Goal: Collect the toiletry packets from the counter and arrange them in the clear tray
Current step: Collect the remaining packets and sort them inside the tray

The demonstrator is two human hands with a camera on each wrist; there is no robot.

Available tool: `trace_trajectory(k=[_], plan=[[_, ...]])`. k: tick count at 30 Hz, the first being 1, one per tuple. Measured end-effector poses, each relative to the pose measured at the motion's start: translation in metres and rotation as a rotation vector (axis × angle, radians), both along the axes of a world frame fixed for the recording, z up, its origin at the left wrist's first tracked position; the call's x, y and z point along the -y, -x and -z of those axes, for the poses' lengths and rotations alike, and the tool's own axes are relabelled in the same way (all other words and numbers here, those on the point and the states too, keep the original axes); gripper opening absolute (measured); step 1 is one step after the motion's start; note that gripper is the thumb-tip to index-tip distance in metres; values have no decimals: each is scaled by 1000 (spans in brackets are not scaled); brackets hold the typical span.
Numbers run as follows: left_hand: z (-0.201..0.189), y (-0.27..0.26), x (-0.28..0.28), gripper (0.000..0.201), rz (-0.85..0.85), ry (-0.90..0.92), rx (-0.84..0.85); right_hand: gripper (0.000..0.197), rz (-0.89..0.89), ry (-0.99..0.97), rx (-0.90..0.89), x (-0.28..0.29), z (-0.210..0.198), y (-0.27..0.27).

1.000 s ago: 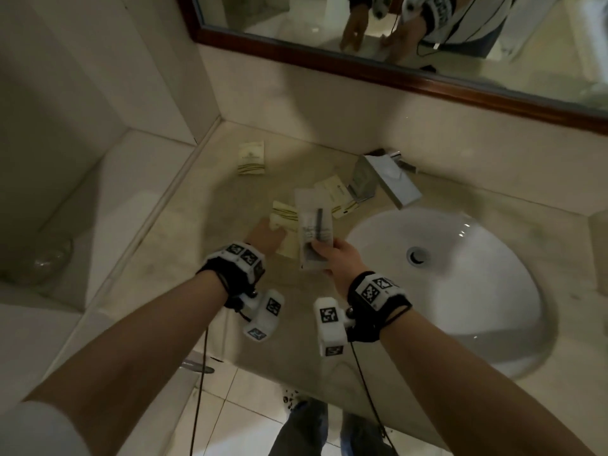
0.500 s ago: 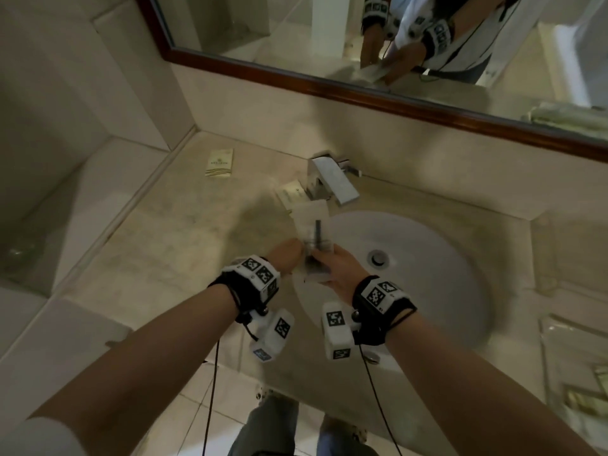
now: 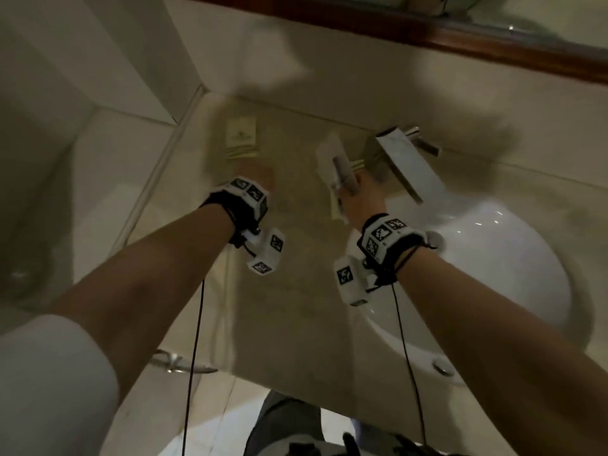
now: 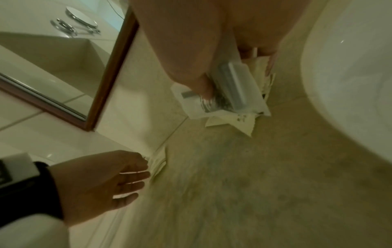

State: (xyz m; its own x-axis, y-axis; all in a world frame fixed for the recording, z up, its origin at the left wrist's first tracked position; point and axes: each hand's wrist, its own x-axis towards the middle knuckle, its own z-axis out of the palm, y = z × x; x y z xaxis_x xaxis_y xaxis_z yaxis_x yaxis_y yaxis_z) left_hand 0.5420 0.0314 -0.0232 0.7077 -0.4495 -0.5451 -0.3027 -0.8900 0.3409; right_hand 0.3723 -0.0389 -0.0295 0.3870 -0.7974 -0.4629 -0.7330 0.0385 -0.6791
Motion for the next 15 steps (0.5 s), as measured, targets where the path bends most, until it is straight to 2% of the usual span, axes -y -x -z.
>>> trace_trajectory(k=[3,5,8,11,13,15], plan=[[12,-38,15,49,111,-107,122,32,-6,35,-93,9,14,-23],[14,-58,22,58,61,-127,148,37,-54,63,-184,12,20,-32],[24,-79,35,58,145,-166,217,46,-84,61,-322,15,23,-41],[42,-95,42,61,167,-181,203,48,-88,21,-383,16,24,-46],[33,-94,44,55,126,-183,181,46,-77,17,-377,17,23,-46],[29,-92,48,60,93,-164,165,43,-88,12,-384,20,23,-45]])
